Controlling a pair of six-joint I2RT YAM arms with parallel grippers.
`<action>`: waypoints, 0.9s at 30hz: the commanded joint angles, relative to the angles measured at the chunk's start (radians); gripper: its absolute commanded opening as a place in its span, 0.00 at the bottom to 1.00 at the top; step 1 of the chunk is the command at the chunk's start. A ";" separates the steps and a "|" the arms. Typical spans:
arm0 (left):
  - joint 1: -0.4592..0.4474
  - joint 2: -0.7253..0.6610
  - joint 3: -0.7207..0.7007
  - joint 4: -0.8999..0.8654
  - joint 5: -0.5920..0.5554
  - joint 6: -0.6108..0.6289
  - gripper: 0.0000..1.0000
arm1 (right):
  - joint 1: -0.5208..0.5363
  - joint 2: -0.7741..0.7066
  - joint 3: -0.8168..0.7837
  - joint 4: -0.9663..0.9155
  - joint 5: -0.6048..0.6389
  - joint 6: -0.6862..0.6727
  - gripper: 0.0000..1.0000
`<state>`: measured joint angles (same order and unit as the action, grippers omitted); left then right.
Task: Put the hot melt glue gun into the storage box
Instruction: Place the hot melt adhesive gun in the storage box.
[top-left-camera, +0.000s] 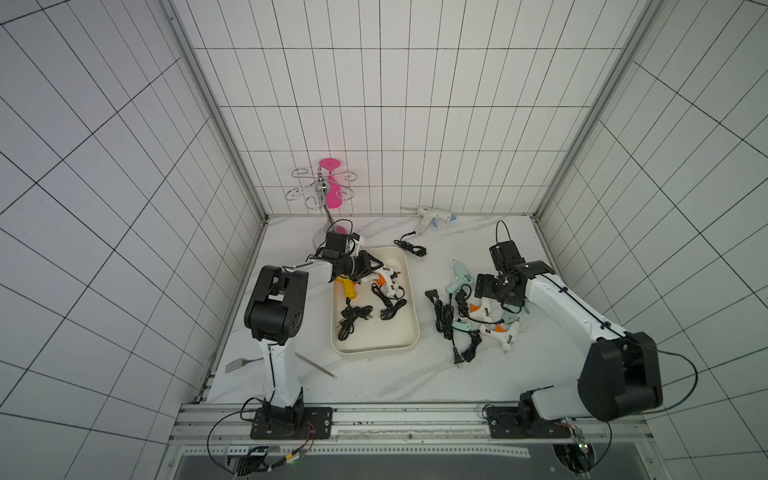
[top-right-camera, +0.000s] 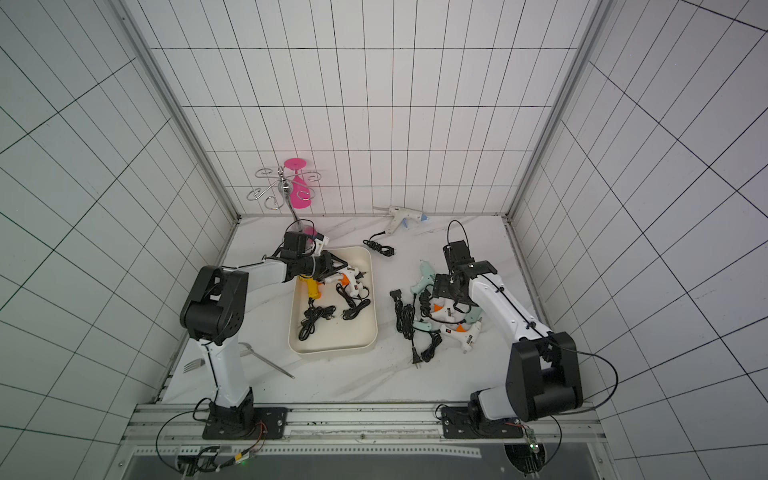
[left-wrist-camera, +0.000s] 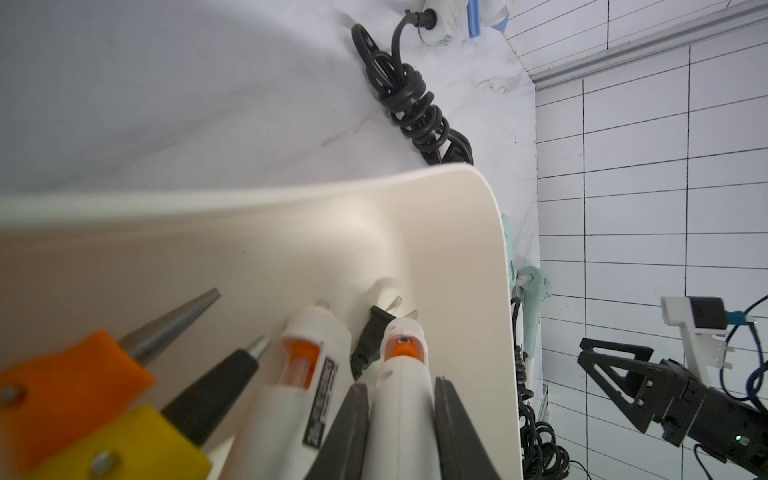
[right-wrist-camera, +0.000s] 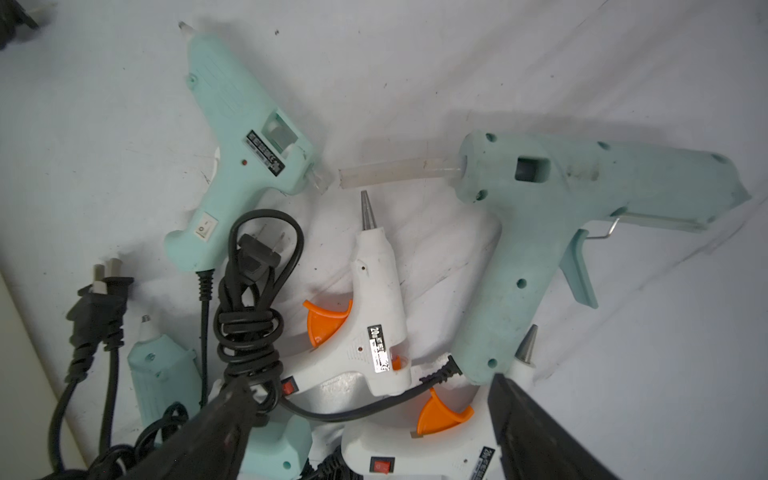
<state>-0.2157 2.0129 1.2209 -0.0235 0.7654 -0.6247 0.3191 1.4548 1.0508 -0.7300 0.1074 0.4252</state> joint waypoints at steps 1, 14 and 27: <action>-0.007 0.045 0.059 0.097 -0.037 -0.056 0.10 | -0.018 0.042 -0.049 0.049 -0.024 0.021 0.88; -0.089 -0.075 0.150 -0.365 -0.323 0.058 0.67 | -0.062 0.193 -0.087 0.202 -0.038 0.011 0.73; -0.131 -0.105 0.204 -0.675 -0.621 0.190 0.70 | -0.083 0.260 -0.092 0.235 -0.054 -0.011 0.58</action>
<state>-0.3470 1.8965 1.4044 -0.6014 0.2394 -0.4782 0.2474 1.7081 0.9833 -0.4976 0.0635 0.4240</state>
